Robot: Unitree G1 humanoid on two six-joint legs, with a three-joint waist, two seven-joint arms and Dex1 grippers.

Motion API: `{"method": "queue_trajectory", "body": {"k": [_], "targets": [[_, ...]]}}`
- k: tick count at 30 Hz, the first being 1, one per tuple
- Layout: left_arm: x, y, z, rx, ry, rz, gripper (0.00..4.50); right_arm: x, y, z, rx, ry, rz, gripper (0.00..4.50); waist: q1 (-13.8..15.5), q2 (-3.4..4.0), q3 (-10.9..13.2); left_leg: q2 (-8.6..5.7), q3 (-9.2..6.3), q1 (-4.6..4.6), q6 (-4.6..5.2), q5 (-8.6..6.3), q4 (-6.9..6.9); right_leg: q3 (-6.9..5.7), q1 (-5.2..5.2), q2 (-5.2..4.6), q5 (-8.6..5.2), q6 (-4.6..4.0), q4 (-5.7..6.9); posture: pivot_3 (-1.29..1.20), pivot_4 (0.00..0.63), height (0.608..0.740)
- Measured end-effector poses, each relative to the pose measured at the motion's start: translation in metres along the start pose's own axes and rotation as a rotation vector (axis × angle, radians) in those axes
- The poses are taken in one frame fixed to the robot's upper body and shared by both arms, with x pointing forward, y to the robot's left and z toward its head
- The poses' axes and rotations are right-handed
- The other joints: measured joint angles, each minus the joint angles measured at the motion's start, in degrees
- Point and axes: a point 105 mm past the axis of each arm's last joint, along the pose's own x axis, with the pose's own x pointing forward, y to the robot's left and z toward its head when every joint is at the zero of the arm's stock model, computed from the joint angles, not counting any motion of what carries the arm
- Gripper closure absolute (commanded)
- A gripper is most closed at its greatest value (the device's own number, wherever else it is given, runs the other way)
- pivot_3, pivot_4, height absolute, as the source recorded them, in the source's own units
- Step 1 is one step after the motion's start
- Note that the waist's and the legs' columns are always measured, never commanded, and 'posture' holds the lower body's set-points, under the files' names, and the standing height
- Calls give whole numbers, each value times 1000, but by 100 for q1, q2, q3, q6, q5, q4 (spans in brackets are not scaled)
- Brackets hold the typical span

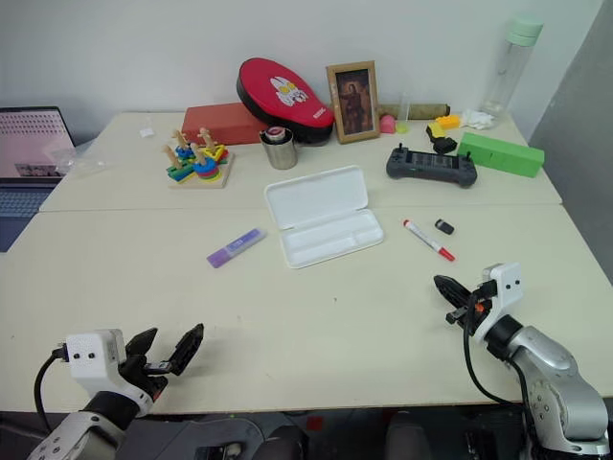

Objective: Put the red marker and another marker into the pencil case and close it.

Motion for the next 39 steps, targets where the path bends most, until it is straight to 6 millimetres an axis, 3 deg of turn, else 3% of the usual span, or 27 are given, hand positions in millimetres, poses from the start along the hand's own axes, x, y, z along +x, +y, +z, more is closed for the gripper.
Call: {"method": "queue_trajectory", "body": {"k": [39], "targets": [[10, -10, 7, 12, 15, -28, 0, 5, 5, 3, -15, 1, 37, 4482, 1, 1, -1, 0, -1, 1, 0, 0, 0, 0, 0, 0, 0, 0, 0, 0, 150, 740]]}}
